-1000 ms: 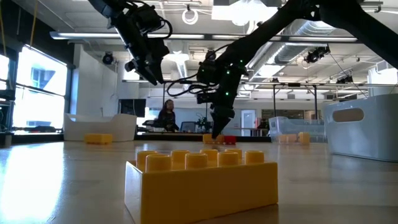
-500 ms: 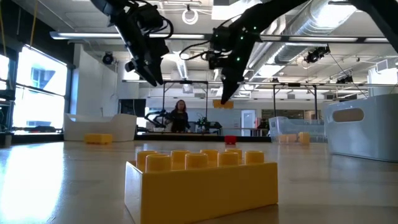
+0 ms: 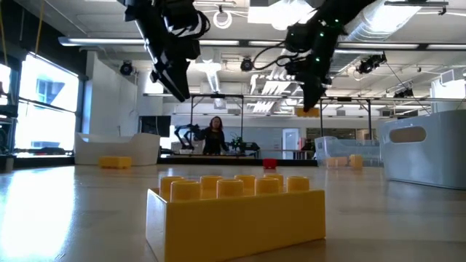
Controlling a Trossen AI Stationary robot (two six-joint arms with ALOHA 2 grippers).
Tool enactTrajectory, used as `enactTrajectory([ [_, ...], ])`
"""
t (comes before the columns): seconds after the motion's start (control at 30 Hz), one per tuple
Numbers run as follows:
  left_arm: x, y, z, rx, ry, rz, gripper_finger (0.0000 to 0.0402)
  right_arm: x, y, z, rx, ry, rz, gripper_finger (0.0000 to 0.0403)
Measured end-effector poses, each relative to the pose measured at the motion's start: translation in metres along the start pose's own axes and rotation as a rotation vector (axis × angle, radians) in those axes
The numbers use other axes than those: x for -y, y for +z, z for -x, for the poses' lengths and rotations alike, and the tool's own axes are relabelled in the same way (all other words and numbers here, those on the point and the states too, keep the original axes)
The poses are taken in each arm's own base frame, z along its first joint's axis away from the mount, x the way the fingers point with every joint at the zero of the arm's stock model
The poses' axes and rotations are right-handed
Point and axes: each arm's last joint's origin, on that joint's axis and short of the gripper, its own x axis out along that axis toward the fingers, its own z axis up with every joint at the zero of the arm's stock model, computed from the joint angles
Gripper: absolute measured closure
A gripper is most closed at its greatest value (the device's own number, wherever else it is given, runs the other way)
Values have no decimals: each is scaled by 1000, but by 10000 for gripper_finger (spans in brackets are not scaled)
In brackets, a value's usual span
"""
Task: Sort & place blocks by color
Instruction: Put the yellow game piece into the transparent bin
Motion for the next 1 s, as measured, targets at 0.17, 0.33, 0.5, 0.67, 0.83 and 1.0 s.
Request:
enactTrajectory([
  [0.17, 16, -7, 1, -70, -32, -41, 234, 10, -35, -3, -8, -48, -142, 315],
  [0.33, 33, -16, 3, -138, -53, -73, 234, 16, -60, -6, 0, -84, -283, 315],
  [0.5, 52, -21, 5, -161, -79, -118, 234, 21, -77, -20, -44, -96, -402, 315],
  [0.67, 71, -24, 8, -159, -108, -178, 234, 24, -95, -39, -88, -106, -476, 309],
  [0.83, 85, -31, 12, -191, -125, -210, 234, 23, -106, -49, -122, -110, -516, 297],
  [1.0, 98, -43, 18, -262, -126, -210, 234, 23, -111, -54, -128, -169, -536, 279],
])
